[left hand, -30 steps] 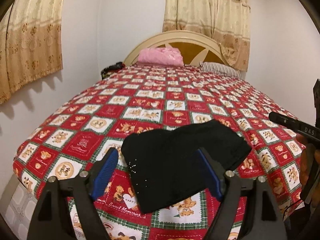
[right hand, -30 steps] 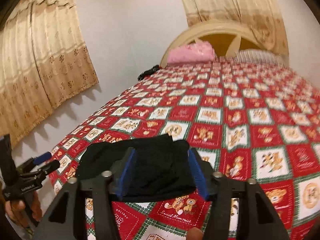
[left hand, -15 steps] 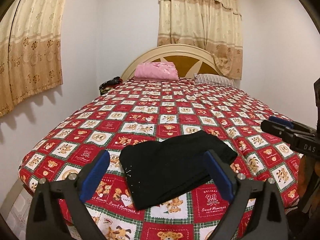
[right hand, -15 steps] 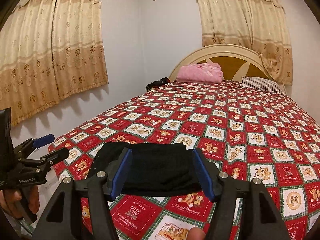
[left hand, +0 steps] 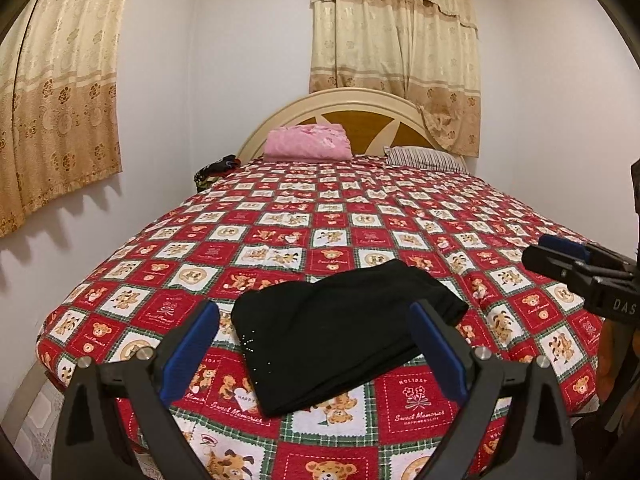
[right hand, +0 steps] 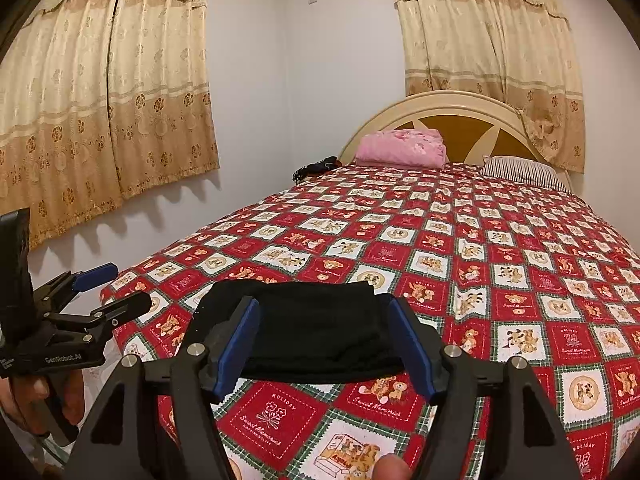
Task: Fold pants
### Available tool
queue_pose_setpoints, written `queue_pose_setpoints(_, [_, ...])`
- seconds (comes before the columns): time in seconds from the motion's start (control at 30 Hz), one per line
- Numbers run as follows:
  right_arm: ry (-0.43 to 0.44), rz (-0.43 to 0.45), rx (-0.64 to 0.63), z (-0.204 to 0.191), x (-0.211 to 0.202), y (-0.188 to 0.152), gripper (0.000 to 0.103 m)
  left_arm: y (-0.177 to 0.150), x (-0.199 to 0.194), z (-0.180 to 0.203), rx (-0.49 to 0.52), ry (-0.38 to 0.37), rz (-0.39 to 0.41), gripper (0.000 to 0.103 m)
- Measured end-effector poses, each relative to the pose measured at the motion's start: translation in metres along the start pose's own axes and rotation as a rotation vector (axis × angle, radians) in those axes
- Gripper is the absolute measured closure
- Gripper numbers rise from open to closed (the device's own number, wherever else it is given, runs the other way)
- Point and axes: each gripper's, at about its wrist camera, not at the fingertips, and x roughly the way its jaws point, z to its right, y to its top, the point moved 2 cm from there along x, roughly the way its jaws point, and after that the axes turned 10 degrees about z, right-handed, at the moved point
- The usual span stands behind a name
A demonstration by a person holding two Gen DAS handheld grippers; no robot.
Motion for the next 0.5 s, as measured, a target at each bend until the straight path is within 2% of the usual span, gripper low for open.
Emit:
queue_pose_setpoints(0.3, [-0.006, -0.001, 0.0, 0.0025, -0.0006, -0.0006, 0.034, 0.0001, 0.0037, 0.0029, -0.001, -0.002, -0.009, 0.001])
queue_pose_setpoints(0.5, [-0.011, 0.01, -0.01, 0.0037, -0.0038, 0.0036, 0.034, 0.0066, 0.0023, 0.0043, 0.009, 0.006, 0.016, 0.001])
